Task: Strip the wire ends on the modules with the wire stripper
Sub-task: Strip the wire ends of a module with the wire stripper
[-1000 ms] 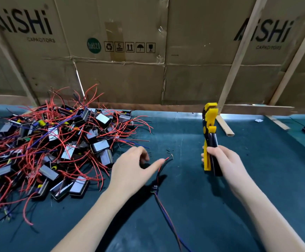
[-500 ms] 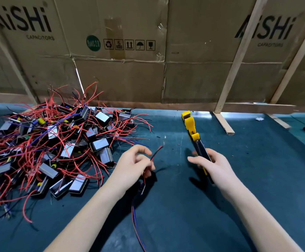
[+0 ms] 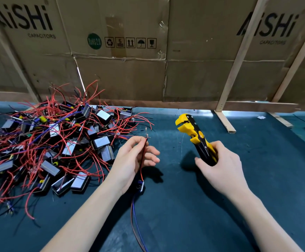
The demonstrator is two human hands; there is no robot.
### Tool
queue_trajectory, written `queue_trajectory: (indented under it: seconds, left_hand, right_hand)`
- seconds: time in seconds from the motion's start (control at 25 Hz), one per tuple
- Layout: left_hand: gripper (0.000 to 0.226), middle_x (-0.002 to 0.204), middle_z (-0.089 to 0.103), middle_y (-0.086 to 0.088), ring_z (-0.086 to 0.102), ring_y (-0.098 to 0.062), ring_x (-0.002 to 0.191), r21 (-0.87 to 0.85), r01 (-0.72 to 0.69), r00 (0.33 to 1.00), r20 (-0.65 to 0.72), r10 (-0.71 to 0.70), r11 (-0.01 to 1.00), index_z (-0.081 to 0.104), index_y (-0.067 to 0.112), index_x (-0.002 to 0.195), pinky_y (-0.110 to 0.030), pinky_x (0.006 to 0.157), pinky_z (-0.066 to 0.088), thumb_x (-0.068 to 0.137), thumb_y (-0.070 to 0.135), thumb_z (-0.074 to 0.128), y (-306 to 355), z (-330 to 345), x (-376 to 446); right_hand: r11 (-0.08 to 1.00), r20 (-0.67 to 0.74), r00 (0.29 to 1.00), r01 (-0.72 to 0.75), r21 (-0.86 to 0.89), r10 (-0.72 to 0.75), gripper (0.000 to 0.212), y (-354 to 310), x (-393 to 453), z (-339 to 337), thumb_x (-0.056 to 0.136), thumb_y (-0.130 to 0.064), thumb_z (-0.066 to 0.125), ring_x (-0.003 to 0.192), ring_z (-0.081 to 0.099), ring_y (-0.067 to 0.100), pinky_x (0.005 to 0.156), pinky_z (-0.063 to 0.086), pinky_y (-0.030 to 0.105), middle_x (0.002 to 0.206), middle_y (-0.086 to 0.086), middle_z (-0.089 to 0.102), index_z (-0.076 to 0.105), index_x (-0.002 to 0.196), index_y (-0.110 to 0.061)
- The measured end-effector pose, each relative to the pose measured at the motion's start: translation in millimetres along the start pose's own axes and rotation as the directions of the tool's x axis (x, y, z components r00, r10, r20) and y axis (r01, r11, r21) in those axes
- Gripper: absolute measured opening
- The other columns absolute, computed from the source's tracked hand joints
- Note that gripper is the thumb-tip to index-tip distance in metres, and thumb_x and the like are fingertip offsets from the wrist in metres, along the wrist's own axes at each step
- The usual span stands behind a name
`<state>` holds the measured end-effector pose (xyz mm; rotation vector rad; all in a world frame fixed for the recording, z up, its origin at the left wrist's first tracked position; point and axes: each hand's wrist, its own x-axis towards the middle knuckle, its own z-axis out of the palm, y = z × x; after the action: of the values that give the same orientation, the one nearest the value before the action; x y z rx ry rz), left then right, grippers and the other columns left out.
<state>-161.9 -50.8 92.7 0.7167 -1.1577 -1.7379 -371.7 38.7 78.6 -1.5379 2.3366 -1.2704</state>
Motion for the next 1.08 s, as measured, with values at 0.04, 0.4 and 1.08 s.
queue_trajectory:
  seconds: [0.04,0.4,1.08]
  left_hand:
    - [0.016,0.073,0.065,-0.013,0.061,-0.017,0.057,0.001,-0.008,1.000,0.003,0.008,1.000,0.050,0.007,0.091,-0.022,0.052,0.051,0.102,0.014,0.042,-1,0,0]
    - [0.012,0.074,0.063,-0.001,0.058,-0.010,0.066,0.195,-0.126,0.992,0.022,0.124,0.973,0.068,0.007,0.090,-0.020,0.062,0.052,0.094,0.006,0.057,-13,-4,0]
    - [0.015,0.062,0.043,0.005,0.036,-0.008,0.056,0.341,-0.158,0.987,0.029,0.158,0.927,0.067,0.007,0.090,-0.015,0.050,0.033,0.098,0.009,0.055,-22,-7,5]
  right_hand:
    - [1.000,-0.017,1.000,-0.008,-0.001,0.008,0.027,0,1,-1,0.072,-0.032,0.073,0.071,0.053,0.003,0.058,0.035,0.023,0.067,-0.013,0.055,0.047,0.080,-0.031]
    - [0.909,-0.018,0.996,0.077,-0.409,-0.092,0.043,1,0,-3,0.067,-0.040,0.070,0.080,0.055,0.022,0.062,0.034,0.030,0.091,-0.010,0.056,0.054,0.104,-0.025]
    - [0.883,-0.105,0.961,0.187,-0.431,-0.255,0.049,-2,-6,12,0.056,-0.031,0.082,0.065,0.033,0.017,0.061,0.030,0.029,0.080,-0.003,0.057,0.062,0.096,-0.013]
